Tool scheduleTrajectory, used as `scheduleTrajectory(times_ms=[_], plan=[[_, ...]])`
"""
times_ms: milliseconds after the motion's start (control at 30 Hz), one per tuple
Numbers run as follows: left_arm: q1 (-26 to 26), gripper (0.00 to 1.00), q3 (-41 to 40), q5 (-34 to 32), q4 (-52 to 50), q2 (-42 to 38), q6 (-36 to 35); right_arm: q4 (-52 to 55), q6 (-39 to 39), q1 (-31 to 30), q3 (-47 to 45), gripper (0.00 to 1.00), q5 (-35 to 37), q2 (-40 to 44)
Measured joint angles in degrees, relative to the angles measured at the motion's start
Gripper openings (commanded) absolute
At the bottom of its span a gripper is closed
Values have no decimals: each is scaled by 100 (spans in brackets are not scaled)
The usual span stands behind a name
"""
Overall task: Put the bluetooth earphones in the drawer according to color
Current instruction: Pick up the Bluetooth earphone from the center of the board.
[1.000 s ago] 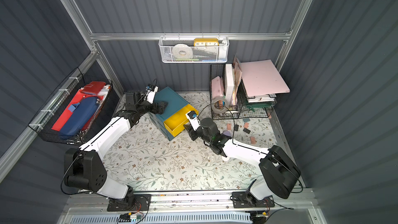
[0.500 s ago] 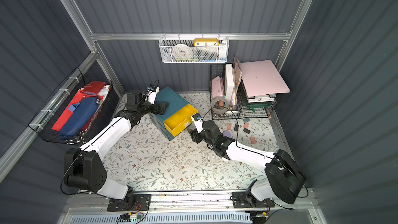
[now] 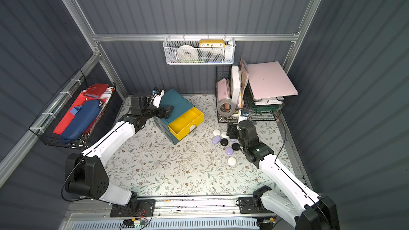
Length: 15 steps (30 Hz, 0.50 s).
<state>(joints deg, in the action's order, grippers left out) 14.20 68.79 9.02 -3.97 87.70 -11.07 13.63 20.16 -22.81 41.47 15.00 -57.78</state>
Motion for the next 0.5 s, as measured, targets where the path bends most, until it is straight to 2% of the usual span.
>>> scheduleTrajectory(times_ms=[200,500], plan=[[13,100,0,-13,-17,-13,22,1499,595,345,627,76,13,-588],[22,99,2,-68,-28,-15,35,2151,1012,798,680,71,-645,-1974]])
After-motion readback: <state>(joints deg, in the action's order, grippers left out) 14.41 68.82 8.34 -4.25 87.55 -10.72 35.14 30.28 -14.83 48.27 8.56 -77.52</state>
